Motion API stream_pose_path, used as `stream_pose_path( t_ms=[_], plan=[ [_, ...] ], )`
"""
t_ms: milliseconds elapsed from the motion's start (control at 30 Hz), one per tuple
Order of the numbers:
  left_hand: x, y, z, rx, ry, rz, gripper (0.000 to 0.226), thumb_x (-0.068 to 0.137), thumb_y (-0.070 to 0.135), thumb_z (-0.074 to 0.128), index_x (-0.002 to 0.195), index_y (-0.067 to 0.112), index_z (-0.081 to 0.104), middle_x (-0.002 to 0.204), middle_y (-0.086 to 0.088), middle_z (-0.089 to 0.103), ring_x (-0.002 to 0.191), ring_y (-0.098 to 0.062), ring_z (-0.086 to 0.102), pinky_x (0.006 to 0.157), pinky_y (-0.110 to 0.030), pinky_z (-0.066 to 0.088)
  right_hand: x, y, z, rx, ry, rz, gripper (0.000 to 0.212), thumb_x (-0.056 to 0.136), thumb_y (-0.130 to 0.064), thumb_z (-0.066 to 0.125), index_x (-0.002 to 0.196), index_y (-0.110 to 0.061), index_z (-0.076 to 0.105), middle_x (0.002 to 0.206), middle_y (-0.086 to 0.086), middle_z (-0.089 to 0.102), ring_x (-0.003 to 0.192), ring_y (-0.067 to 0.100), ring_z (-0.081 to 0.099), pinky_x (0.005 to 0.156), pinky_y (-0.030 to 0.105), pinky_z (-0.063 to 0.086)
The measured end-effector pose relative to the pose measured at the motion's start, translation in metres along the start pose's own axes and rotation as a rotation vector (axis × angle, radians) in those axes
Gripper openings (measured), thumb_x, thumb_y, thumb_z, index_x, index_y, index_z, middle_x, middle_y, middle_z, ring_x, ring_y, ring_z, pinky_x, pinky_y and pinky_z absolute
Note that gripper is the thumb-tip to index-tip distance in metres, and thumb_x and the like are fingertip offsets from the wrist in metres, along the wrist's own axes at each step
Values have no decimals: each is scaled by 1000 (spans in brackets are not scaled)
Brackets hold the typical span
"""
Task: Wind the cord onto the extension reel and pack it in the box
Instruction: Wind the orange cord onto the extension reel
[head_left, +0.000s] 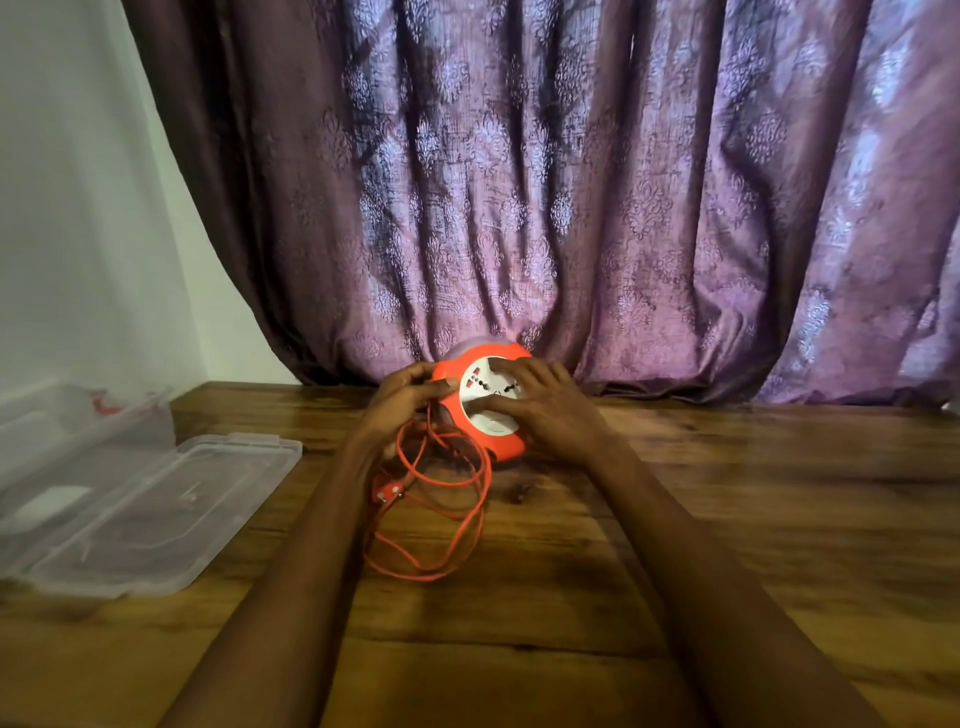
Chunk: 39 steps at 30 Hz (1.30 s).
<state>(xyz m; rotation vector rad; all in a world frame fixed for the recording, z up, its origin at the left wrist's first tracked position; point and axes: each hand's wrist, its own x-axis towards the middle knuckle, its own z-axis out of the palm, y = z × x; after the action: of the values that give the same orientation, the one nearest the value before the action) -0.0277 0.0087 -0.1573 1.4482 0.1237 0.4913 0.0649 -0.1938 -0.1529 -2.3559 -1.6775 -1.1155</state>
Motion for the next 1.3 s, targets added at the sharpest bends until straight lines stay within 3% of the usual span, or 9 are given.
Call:
stream_pose_path(
  t_ms=[200,333,567,700,800,1000,1100,1200,1300],
  plan=[
    [-2,-2,7,-43,-15,68,23,84,0,70,102,9,61,91,-12,66,67,-19,67,55,-32,58,3,3,6,-124,64,92,51,82,-39,63,130,-53,54,127,2,62,115,29,53,88,41,33],
    [-3,-6,17,-99,-32,95,28,83,-5,69,101,12,57,91,-10,65,66,-18,65,54,-31,58,10,2,6,-41,15,394,65,76,-67,60,137,-53,44,110,1,70,111,30,53,88,43,36],
    [-5,-22,34,-39,14,184,35,82,-4,72,107,12,55,90,-9,67,69,-22,63,60,-32,56,23,-13,10,752,75,1042,64,67,-64,72,123,-38,59,116,5,72,103,28,67,92,40,51],
    [-5,-33,49,42,-9,193,43,82,-5,72,115,11,51,92,-13,67,75,-28,60,69,-42,54,28,-8,21,1431,263,1299,26,83,-23,74,89,2,72,67,12,69,43,16,65,43,24,50],
    [1,-34,46,138,-7,231,43,80,-8,73,114,10,52,102,-17,62,89,-27,57,83,-48,52,22,-10,29,1533,255,1369,26,80,-28,76,82,-3,72,67,17,69,40,19,60,47,26,45],
    [5,-28,32,93,160,182,36,83,2,73,116,6,62,95,-9,68,75,-16,62,68,-29,54,12,-4,26,1115,149,1022,34,87,-46,71,94,-13,72,71,8,75,61,18,67,58,34,53],
    [7,-19,18,-15,176,142,18,85,3,69,102,10,69,80,0,71,62,-10,62,56,-22,52,0,1,21,449,186,638,22,90,-38,66,108,-25,69,100,1,71,94,23,65,78,35,48],
    [4,-12,3,-15,112,74,13,87,5,67,98,12,71,71,1,72,55,-9,62,52,-20,53,-5,2,14,257,136,175,27,92,-23,62,118,-30,67,121,1,60,109,28,58,85,41,48],
    [1,-9,-6,37,26,2,21,86,5,67,106,10,72,87,-9,73,64,-16,65,57,-22,56,-1,2,8,134,-12,37,43,81,-25,66,122,-39,65,139,4,53,125,29,50,91,41,42]
  ],
)
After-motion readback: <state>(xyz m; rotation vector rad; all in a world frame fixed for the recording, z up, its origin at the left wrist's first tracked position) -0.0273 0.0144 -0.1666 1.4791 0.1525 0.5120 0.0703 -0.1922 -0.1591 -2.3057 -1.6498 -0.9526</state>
